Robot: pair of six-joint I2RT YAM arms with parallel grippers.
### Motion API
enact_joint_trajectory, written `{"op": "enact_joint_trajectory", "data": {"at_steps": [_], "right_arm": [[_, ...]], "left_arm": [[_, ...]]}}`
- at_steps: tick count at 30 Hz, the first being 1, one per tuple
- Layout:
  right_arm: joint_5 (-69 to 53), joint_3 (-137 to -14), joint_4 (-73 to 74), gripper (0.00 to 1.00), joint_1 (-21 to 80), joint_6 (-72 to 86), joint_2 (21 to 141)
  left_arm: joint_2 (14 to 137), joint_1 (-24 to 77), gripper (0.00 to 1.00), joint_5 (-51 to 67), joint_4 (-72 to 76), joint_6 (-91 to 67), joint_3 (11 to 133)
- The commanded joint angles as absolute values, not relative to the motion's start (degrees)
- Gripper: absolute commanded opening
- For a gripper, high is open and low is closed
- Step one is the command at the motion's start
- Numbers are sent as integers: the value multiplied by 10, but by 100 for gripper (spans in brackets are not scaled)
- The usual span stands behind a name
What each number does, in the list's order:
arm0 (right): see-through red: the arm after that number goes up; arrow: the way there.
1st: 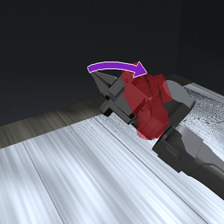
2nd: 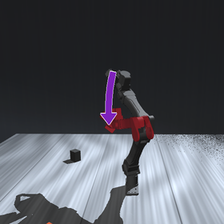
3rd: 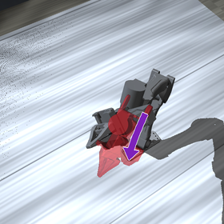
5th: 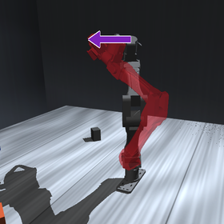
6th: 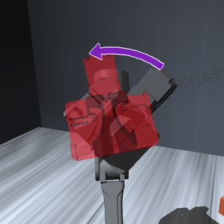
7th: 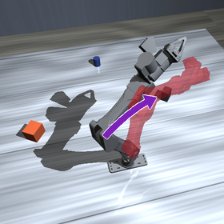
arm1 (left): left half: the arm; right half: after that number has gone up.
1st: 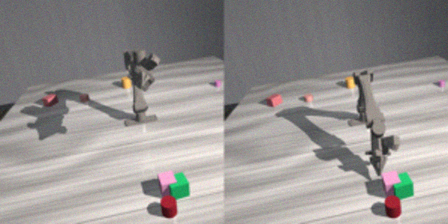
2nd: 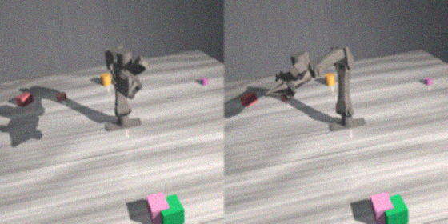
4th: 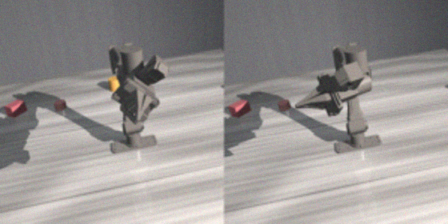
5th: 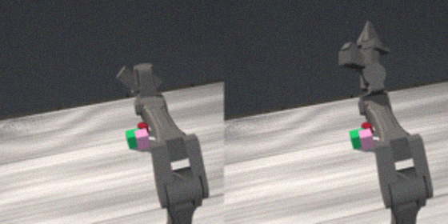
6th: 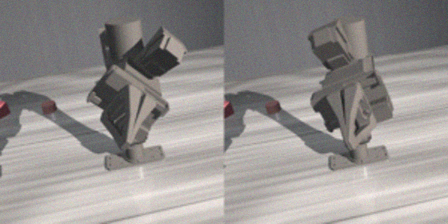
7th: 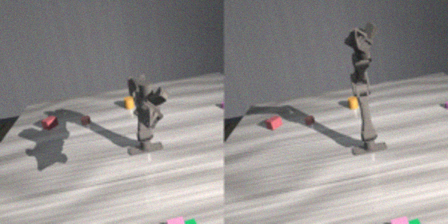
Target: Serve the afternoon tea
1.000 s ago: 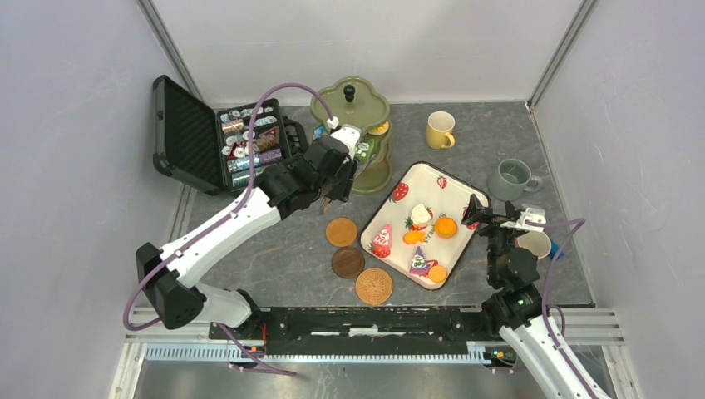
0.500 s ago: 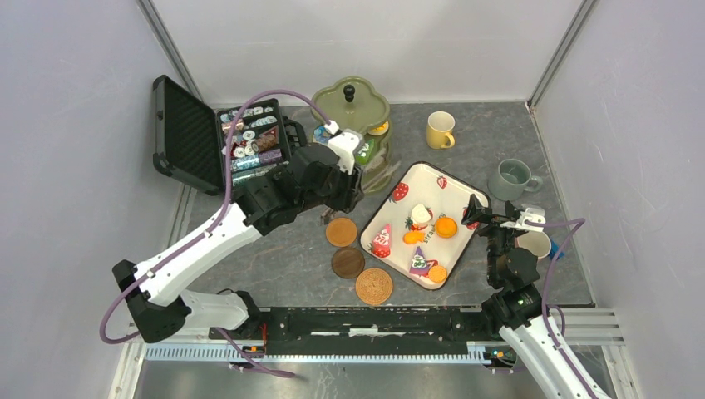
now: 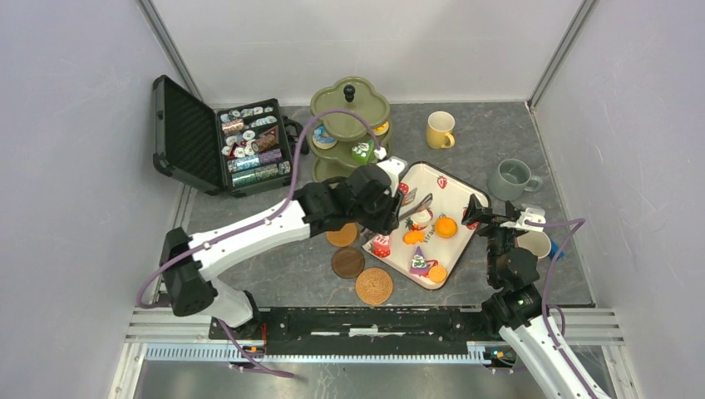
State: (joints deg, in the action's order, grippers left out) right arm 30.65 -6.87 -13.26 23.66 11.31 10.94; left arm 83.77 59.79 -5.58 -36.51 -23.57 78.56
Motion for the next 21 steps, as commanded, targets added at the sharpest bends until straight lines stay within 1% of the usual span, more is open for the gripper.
{"op": "enact_joint_trajectory", "data": {"at_steps": [1,9,21], "right_arm": [[309,-68,-148,98,241,116,108],[312,-69,-146,98,241,116,104],[310,-68,-149,98,241,117,108]], "left_arm": [[874,614,49,-40,-321,-287,791],[946,616,51,-50,-316,-270,805],[947,616,54,-86,-336,-248,811]]}}
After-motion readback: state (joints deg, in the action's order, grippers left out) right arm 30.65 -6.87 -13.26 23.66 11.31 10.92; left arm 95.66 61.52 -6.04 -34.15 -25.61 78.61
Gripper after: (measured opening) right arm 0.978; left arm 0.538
